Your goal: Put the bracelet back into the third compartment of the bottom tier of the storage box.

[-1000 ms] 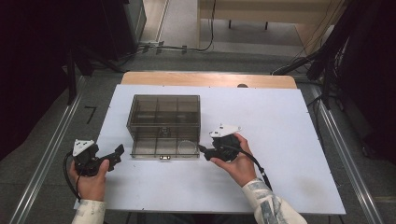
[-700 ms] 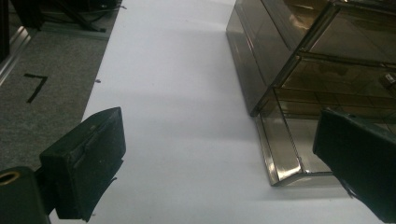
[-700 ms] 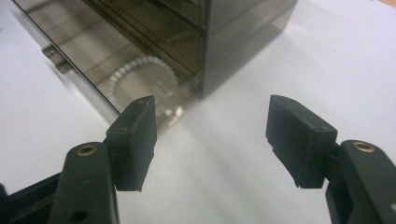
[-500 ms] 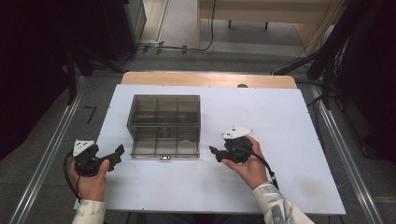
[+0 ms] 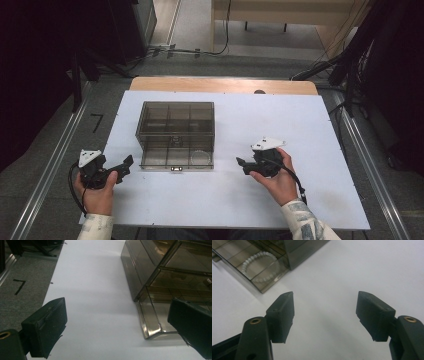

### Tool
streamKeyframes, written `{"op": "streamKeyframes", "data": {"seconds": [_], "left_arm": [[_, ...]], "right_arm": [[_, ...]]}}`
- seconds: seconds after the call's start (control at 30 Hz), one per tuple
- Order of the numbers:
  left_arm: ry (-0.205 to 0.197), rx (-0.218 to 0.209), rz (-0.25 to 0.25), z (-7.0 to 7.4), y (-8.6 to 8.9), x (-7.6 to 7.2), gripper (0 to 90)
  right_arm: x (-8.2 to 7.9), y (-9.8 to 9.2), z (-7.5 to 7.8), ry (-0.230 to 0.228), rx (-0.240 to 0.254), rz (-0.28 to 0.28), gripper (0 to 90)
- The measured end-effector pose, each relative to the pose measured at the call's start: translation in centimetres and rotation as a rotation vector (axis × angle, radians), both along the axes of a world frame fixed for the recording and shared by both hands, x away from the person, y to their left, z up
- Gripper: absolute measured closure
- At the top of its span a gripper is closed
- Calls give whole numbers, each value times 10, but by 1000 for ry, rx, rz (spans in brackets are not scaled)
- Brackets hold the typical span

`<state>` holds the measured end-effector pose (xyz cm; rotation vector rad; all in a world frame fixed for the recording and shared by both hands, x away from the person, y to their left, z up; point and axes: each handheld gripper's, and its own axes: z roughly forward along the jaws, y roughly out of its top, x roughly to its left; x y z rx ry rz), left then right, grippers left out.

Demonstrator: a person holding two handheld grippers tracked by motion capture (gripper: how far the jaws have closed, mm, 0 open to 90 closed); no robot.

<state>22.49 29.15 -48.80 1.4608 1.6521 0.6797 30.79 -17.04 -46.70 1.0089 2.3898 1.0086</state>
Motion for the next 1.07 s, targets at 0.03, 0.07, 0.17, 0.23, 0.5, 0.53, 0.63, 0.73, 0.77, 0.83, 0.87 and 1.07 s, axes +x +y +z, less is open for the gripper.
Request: {"op": "streamKeyframes", "data": {"seconds": [0.03,0.07,0.17,0.23,0.5,0.53,0.63,0.73,0.77,0.83,0.87,1.07], "left_arm": [[0,0,0,0,0,0,30],[0,0,0,0,0,0,30],[0,1,1,0,-1,0,30],[1,1,0,0,-1,0,30],[1,3,3,0,-1,0,30],[2,3,3,0,-1,0,30],[3,3,2,0,-1,0,31],[4,3,2,-1,-1,0,30],[4,3,2,-1,-1,0,31],[4,3,3,-1,-1,0,31],[3,3,3,-1,-1,0,30],[3,4,7,0,-1,0,30]], "right_arm": [[0,-2,0,1,-2,-4,290],[0,-4,-1,-1,-4,-11,284],[-1,-10,-1,1,-9,-24,282],[-2,-13,-2,10,-14,-38,279],[-4,-35,-6,21,-10,-97,274],[-4,-38,-6,20,-11,-104,273],[-6,-46,-7,20,-12,-124,272],[-7,-56,-8,16,-9,-144,272],[-7,-60,-8,17,-7,-154,272],[-8,-67,-8,13,-5,-167,273],[-9,-71,-7,9,-6,-175,272],[-13,-98,-6,-11,-13,-237,263]]}}
